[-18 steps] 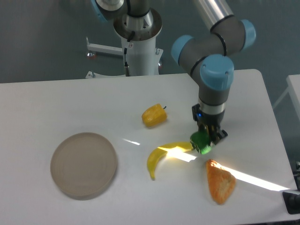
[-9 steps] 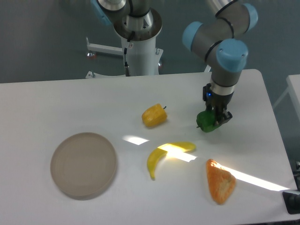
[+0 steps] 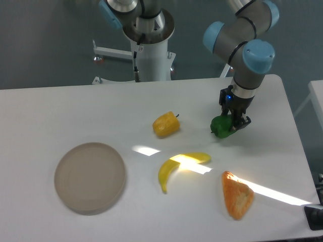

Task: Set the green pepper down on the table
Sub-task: 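Lower the green pepper onto the table surface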

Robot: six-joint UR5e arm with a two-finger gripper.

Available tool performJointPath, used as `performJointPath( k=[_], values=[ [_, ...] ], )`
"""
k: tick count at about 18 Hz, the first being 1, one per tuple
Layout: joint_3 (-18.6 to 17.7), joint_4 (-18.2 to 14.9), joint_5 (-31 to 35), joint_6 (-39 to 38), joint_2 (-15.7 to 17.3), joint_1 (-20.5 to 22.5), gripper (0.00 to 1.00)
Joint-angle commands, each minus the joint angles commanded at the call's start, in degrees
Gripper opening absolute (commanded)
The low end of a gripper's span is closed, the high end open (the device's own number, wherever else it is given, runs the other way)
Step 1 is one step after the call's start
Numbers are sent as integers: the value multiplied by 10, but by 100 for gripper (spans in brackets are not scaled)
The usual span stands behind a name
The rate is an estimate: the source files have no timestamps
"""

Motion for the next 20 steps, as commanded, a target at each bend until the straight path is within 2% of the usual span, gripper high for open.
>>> performJointPath(
  k=[20],
  values=[
    [-8,2,-13,10,-14,10,45]
  ],
)
